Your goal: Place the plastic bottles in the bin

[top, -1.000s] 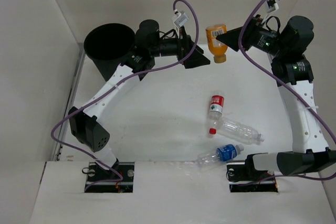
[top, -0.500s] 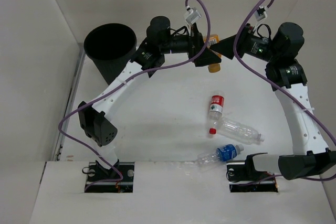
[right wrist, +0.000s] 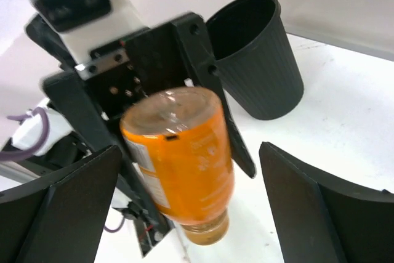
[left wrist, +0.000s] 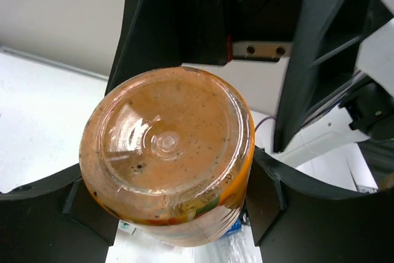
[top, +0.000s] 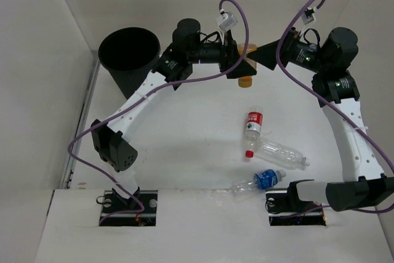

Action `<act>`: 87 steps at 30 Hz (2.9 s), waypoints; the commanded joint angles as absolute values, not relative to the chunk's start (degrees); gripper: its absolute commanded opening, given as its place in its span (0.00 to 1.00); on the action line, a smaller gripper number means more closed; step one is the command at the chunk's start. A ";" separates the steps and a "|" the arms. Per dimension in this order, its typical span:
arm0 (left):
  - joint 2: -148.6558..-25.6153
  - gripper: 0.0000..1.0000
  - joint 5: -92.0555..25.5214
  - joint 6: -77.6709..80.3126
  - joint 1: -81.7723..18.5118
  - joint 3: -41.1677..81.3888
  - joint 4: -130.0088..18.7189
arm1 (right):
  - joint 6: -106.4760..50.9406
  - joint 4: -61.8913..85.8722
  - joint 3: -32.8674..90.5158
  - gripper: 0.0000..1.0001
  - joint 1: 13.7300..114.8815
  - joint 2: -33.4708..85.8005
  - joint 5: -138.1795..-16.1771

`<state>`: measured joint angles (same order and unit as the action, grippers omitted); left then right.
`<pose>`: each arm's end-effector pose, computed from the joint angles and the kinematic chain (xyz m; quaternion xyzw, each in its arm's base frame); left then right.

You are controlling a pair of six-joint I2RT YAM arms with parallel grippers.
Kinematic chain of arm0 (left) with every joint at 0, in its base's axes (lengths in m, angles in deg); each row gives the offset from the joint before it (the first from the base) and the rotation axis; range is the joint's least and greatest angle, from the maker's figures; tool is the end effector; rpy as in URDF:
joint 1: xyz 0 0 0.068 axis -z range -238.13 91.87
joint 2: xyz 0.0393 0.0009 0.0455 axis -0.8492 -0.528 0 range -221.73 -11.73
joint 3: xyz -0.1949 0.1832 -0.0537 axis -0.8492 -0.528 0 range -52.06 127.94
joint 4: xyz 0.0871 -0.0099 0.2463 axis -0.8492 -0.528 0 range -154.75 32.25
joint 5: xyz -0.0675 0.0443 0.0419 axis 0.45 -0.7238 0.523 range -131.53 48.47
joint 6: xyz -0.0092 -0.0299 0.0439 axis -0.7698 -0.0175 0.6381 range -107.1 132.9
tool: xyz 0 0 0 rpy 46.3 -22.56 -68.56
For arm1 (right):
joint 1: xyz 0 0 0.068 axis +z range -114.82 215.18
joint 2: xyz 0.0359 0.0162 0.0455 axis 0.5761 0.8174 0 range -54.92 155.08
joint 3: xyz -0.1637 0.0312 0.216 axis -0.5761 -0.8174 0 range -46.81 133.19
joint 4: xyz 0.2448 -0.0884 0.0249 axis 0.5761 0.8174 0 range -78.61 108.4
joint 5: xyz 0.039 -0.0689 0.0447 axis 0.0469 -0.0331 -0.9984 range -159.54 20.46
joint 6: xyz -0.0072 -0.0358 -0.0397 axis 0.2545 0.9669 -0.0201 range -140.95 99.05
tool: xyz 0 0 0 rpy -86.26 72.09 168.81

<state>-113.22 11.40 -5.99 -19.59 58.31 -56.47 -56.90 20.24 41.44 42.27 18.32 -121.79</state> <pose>0.2946 -0.2711 0.4862 0.4348 0.5077 -0.5807 0.4647 0.2547 0.0601 0.4981 -0.1680 0.6625 0.5187 0.5136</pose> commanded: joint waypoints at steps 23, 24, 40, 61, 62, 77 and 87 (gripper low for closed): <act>-95.93 0.05 15.42 4.72 -67.10 44.63 -62.32 | -57.43 12.45 30.54 1.00 26.87 10.22 -121.48; -96.02 0.05 15.77 5.42 -70.53 44.10 -62.06 | -57.34 12.62 29.84 1.00 26.52 9.34 -121.48; -101.29 0.92 4.97 12.46 -77.95 36.98 -52.83 | -51.90 22.81 24.65 1.00 25.20 -1.56 -120.78; -56.75 1.00 -18.25 20.82 -74.34 10.09 -67.67 | -30.88 49.10 7.93 1.00 34.16 7.02 -87.46; -54.99 1.00 -17.11 19.85 -74.70 9.12 -68.72 | -30.88 48.84 9.16 1.00 34.43 9.92 -87.99; -41.88 1.00 -14.38 25.73 -74.52 9.10 -86.48 | -27.46 42.69 24.11 0.99 45.50 36.66 -82.73; -41.00 1.00 -12.61 28.72 -75.84 15.18 -92.29 | -28.16 44.00 23.42 1.00 45.24 38.60 -77.54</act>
